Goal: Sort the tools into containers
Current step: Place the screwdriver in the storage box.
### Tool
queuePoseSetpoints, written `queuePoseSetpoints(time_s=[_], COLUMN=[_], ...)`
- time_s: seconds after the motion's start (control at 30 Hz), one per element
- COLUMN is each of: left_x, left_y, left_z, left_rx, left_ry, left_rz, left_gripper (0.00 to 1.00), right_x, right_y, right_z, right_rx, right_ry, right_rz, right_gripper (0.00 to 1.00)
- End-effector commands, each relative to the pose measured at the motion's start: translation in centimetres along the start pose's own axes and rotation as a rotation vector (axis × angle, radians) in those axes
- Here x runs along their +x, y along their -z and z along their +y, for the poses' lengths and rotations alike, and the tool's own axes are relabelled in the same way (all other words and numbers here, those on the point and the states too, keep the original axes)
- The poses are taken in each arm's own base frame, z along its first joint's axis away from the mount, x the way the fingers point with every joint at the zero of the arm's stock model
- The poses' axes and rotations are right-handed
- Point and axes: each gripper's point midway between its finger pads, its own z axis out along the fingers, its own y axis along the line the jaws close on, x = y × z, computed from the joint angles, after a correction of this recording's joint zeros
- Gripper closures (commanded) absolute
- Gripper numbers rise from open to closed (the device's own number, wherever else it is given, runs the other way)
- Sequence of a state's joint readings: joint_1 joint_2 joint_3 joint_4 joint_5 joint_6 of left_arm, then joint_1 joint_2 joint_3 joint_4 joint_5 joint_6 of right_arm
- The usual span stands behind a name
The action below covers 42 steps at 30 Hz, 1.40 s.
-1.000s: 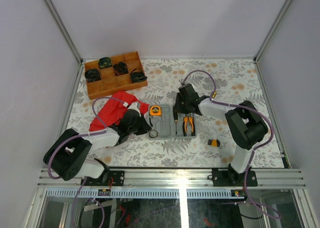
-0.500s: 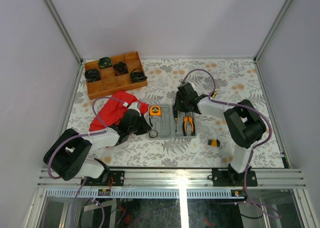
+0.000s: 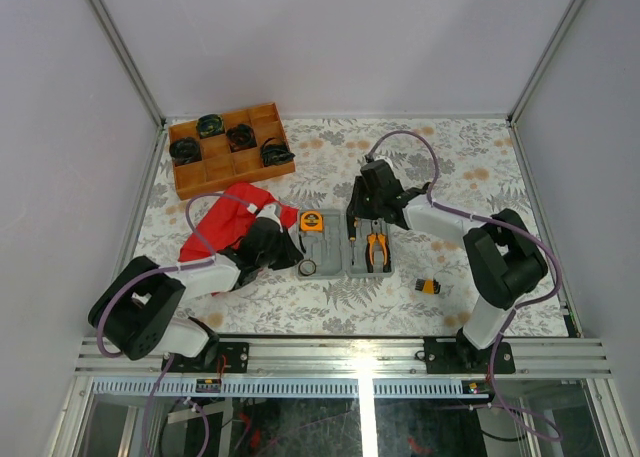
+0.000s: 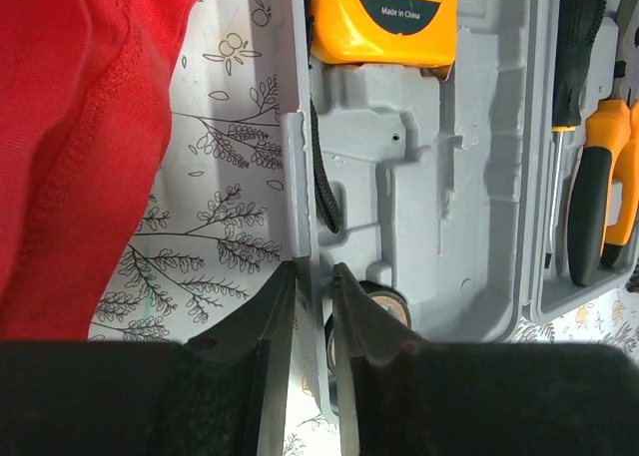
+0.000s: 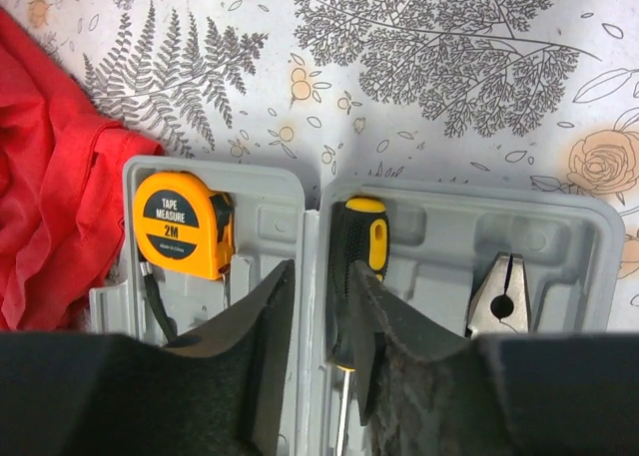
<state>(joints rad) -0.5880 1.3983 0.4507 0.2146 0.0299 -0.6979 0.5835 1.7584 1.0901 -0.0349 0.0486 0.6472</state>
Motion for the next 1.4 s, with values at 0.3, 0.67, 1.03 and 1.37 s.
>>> queuePoseSetpoints(time_s=[0.3, 0.67, 1.03, 1.37], left_x=[1.1, 1.8, 1.5, 3.7], left_y=[-0.2, -0.6, -0.3, 1.3], left_z=[1.3, 0.9, 0.9, 0.1], left_rx=[-0.056, -0.028, -0.03, 0.035], left_ry=[-0.036, -0.039, -0.042, -0.022], left_rz=[0.056, 0.095, 0.079, 0.102], left_gripper=[1.0, 1.0, 1.0, 1.0], right_x=[1.9, 2.8, 3.1, 3.3], right_y=[0.6, -0.9, -2.0, -1.6], right_z=[-0.4, -1.3, -1.6, -1.3], right_rx=[-0.015, 0.029, 0.046, 0.021], right_ry=[0.012, 0.047, 0.078, 0.11], right_rz=[0.071, 0.12, 0.144, 0.165], right_gripper=[0.71, 0.77, 0.81, 0.78])
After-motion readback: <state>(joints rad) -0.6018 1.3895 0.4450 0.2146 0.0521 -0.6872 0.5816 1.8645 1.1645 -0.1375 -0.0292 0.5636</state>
